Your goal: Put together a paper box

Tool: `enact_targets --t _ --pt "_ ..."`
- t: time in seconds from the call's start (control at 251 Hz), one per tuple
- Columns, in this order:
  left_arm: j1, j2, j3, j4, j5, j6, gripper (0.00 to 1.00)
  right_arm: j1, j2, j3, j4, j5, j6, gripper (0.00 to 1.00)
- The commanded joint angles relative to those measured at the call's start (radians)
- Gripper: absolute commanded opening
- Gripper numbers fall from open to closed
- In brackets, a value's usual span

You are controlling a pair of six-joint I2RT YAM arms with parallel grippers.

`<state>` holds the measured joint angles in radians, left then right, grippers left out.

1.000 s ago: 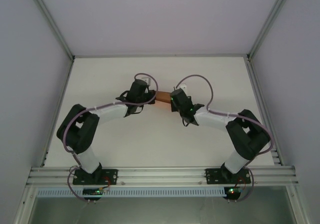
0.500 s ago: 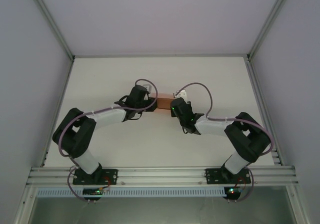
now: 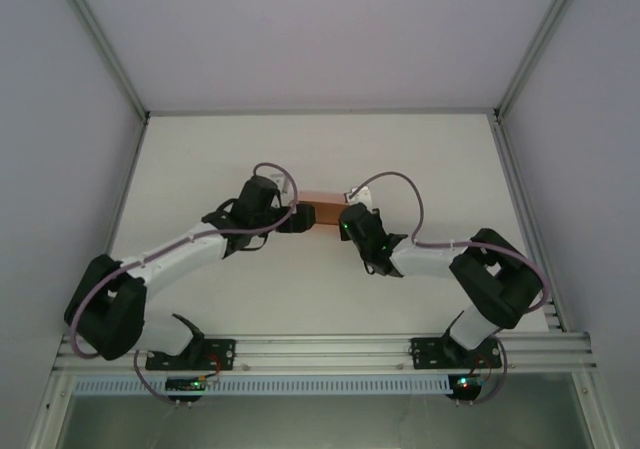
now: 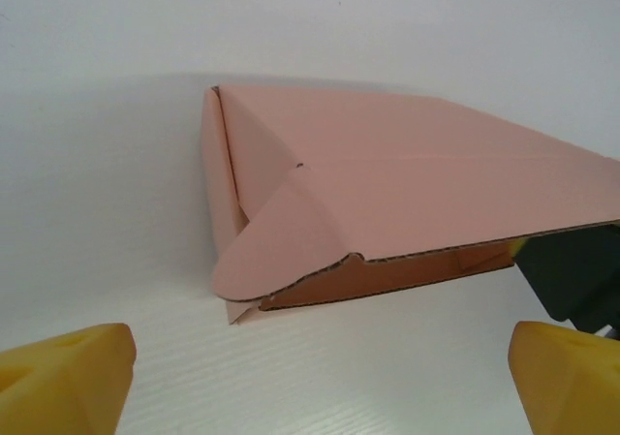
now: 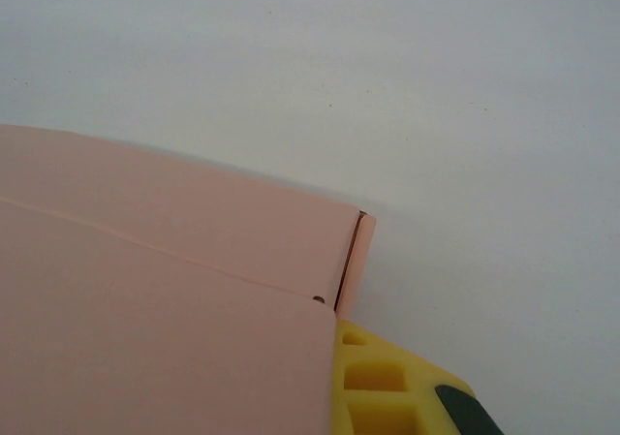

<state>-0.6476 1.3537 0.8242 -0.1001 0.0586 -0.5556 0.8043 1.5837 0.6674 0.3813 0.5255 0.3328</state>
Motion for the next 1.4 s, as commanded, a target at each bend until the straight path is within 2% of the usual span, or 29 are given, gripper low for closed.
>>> enact_targets --t 0.0,0.212,0.347,0.479,0.583,0.878,1.249,1.397 --pt "0.039 -0.023 0.088 -0.102 -0.019 -0.02 1.0 0.017 0.021 -0.036 -0.136 -0.038 0.018 0.01" --pt "0.154 0.146 0.286 -0.143 0.085 -0.015 1.0 0.024 0.03 -0.034 -0.137 -0.025 0.022 0.03" --pt "0.184 0.306 0.385 -0.182 0.2 -0.019 1.0 0.03 0.033 -0.029 -0.148 -0.013 0.024 0.04" --pt "0.186 0.396 0.38 -0.148 0.295 -0.028 1.0 0.038 0.034 -0.023 -0.149 -0.007 0.016 0.06" --pt "0.186 0.439 0.365 -0.131 0.329 -0.032 0.88 0.045 0.032 -0.007 -0.173 -0.004 0.014 0.1" --pt "0.188 0.463 0.24 -0.027 0.347 -0.072 0.72 0.079 -0.046 0.011 -0.255 -0.014 -0.011 0.2" --pt "0.19 0.522 0.215 0.031 0.34 -0.069 0.62 0.09 -0.273 -0.072 -0.483 -0.13 0.023 0.45" --pt "0.195 0.545 0.212 0.045 0.338 -0.069 0.58 0.049 -0.434 -0.159 -0.496 -0.17 0.073 0.74"
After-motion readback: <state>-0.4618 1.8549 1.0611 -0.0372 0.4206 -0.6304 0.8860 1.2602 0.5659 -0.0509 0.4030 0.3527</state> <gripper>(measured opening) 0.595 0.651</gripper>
